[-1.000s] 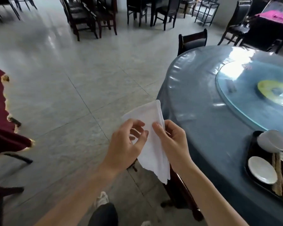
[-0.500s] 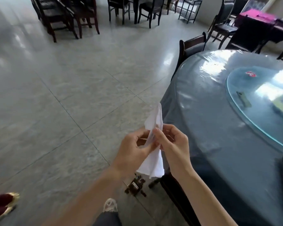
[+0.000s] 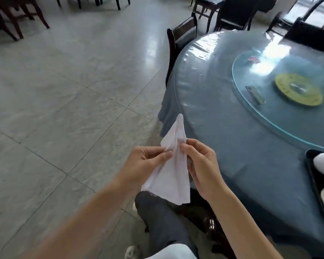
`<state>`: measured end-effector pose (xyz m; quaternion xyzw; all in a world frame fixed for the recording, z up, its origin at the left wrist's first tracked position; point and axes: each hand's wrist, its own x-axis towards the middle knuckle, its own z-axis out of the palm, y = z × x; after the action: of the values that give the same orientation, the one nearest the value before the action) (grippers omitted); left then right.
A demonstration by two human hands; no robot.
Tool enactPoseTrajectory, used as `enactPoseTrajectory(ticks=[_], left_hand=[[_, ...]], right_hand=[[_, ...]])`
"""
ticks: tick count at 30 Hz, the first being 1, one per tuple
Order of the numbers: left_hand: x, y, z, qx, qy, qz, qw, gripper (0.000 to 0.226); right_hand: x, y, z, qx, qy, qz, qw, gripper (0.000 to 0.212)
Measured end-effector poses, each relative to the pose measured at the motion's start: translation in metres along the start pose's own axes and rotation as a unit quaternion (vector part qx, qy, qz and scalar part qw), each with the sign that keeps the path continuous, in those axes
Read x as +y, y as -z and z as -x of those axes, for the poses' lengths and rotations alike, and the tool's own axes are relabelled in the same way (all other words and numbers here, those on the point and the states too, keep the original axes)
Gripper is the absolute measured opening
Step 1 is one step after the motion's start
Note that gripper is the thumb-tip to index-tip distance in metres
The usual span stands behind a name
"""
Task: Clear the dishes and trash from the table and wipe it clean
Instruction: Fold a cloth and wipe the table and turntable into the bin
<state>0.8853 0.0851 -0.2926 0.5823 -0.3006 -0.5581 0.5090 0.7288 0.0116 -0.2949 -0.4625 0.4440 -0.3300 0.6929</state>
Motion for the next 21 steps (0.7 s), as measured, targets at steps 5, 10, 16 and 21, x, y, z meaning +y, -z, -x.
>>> enactPoseTrajectory(ticks=[5,10,16,21], left_hand=[[0.019,0.019,-0.096,-0.009,0.019,0.008,1.0,0.018],[0.057,0.029,-0.202,-0.052,0.073,0.025,0.996,0.018],[0.101,0.022,-0.308,-0.09,0.079,0.023,0.993,0.026],[0.122,0.015,-0.36,-0.132,0.1,0.043,0.985,0.028]], right_hand=[[-0.004,0.005,-0.084,0.046,-0.009,0.002,0.999,0.015],[-0.038,0.018,-0.172,-0.004,-0.061,-0.034,0.998,0.033],[-0.075,0.029,-0.256,-0.018,-0.024,0.054,0.998,0.067],[-0.093,0.023,-0.3,0.037,0.024,0.173,0.984,0.073]])
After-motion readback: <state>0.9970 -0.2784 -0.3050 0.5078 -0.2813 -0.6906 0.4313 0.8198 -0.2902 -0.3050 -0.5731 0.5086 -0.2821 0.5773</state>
